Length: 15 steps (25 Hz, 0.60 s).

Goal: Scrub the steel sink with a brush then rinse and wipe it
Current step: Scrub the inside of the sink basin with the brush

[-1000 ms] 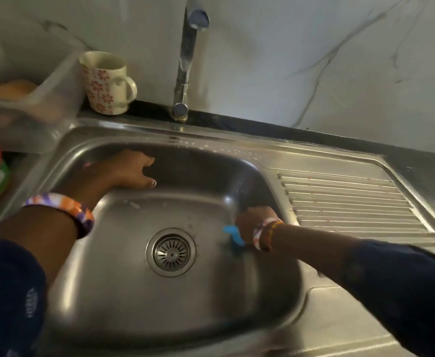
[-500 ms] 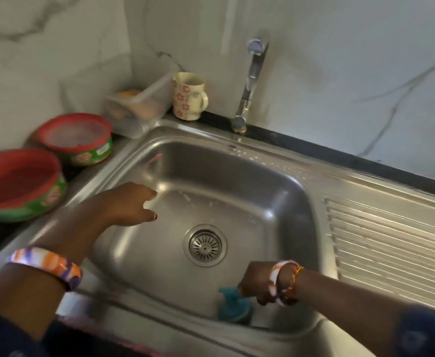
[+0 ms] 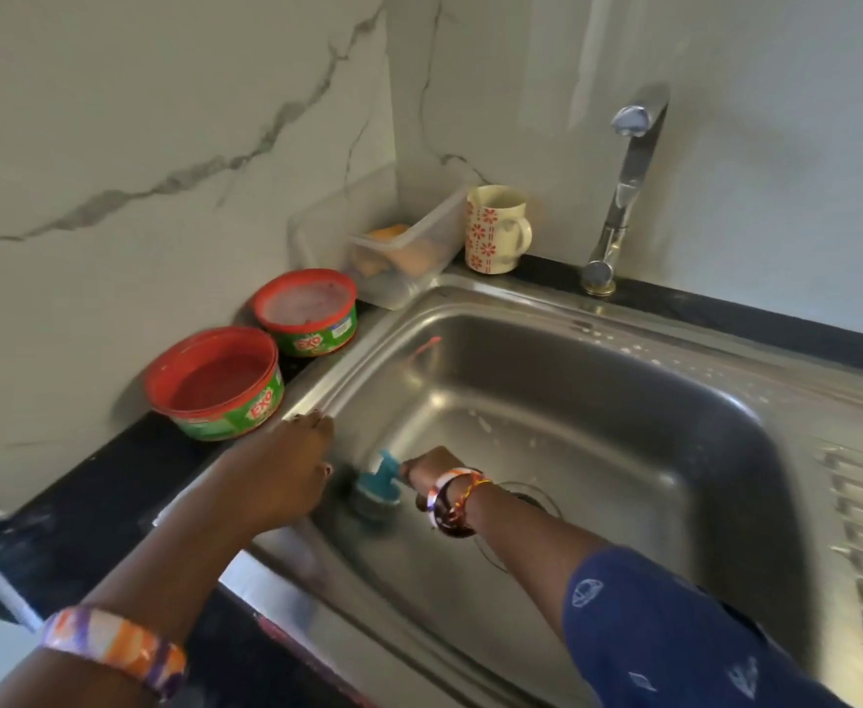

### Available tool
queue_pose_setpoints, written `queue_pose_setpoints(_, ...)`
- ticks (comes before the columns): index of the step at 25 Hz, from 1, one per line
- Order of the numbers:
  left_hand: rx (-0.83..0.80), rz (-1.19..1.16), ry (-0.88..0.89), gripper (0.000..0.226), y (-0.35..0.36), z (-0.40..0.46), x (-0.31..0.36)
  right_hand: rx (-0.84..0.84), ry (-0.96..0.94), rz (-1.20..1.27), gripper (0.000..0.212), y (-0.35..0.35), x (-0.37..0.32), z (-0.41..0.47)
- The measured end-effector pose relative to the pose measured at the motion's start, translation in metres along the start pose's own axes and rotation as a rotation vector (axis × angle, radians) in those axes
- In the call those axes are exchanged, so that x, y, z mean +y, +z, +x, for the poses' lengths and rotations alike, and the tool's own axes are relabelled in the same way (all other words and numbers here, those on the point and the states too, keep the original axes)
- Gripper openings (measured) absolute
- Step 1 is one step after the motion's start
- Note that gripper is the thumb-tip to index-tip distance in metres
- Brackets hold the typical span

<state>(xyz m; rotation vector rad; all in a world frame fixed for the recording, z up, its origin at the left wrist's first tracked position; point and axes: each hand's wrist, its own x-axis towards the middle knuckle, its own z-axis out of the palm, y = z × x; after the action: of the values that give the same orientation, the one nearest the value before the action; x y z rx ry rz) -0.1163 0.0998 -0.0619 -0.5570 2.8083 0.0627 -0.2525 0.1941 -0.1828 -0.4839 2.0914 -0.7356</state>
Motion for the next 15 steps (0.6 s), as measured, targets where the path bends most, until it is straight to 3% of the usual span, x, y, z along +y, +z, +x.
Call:
queue_pose_setpoints(3, 0.004, -0.046, 0.019, 0.046, 0.0, 0.005, -0.007, 0.112, -0.063, 0.322, 0.032, -0.027, -0.013, -0.015)
queue_pose_setpoints(5, 0.038, -0.056, 0.03, 0.042, 0.0, 0.012, -0.017, 0.206, -0.113, 0.59, 0.026, -0.05, -0.024, -0.027)
queue_pose_setpoints(7, 0.065, -0.03, 0.057, 0.04, -0.002, 0.022, -0.023, 0.203, -0.041, 0.841, 0.015, -0.072, -0.037, -0.027)
queue_pose_setpoints(11, 0.067, 0.113, 0.033, 0.053, -0.002, 0.052, -0.021, 0.316, 0.101, 1.382, 0.03, -0.073, -0.044, 0.007)
queue_pose_setpoints(15, 0.015, 0.17, -0.044, 0.051, 0.0, 0.064, -0.016, 0.045, 0.156, 1.507, 0.035, -0.011, -0.02, 0.0)
